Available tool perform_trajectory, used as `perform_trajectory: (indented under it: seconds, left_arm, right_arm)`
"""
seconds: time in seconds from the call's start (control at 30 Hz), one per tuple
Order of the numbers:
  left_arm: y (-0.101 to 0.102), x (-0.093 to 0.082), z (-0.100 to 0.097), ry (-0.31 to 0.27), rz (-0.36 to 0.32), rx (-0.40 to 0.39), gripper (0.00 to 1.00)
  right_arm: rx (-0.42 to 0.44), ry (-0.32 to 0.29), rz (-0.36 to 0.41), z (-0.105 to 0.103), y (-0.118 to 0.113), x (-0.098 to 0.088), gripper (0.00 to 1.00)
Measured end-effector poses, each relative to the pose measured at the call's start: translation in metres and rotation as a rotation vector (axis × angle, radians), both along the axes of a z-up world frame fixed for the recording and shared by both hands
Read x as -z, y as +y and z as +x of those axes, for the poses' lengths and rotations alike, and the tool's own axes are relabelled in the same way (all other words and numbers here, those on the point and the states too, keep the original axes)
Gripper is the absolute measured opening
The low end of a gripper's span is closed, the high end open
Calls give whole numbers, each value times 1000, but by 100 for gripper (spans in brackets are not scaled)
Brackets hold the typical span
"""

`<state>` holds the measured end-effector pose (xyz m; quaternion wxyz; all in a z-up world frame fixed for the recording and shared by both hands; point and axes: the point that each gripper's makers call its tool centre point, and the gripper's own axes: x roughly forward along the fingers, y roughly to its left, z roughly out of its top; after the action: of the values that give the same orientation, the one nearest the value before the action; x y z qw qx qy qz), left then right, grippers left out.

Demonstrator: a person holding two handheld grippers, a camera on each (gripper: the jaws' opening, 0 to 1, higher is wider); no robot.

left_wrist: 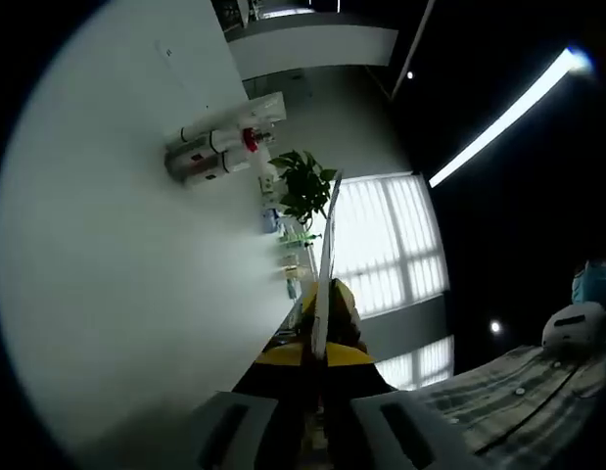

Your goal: Arrange the skincare products in the storage area until every visible bottle or jar stands upright without overlapping.

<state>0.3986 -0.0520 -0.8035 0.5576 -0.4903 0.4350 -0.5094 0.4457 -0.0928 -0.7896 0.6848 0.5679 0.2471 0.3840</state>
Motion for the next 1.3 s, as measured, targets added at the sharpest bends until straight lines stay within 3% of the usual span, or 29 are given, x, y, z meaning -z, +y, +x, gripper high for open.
perform_trajectory:
  seconds: [0.07, 0.2, 0.37, 0.63, 0.73, 0.9, 1.07, 1.1, 1.17, 1.3]
  left_arm:
    - [-1, 4, 0, -29, 30, -7, 2]
    - [1, 9, 0, -12, 55, -6, 1]
    - [6, 11, 5, -8, 81, -14, 1]
    - [13, 14, 30, -46, 126, -91, 1]
    - [14, 19, 40, -46, 143, -98, 1]
    - [14, 28, 51, -41, 170, -110, 1]
    - [9, 39, 63, -22, 195, -123, 1]
    - [8, 41, 66, -21, 204, -126, 1]
    - [6, 44, 74, -22, 218, -136, 1]
    - [6, 51, 89, -18, 250, -159, 1]
  right_arm:
    - [12, -26, -49, 0, 0, 4, 0]
    - [11, -65, -182, -1, 3, 14, 3]
    - [20, -131, -336, 0, 4, 22, 16]
    - [98, -198, -428, 5, -17, 20, 23]
    - [138, -266, -673, 9, -37, 30, 33]
    - [133, -331, -872, 6, -50, 36, 50]
    - [96, -314, -938, -7, -54, 47, 52]
    - [124, -299, -969, -7, -61, 50, 55]
    - [128, -264, -951, -11, -65, 54, 61]
    - [134, -258, -957, -14, -72, 57, 71]
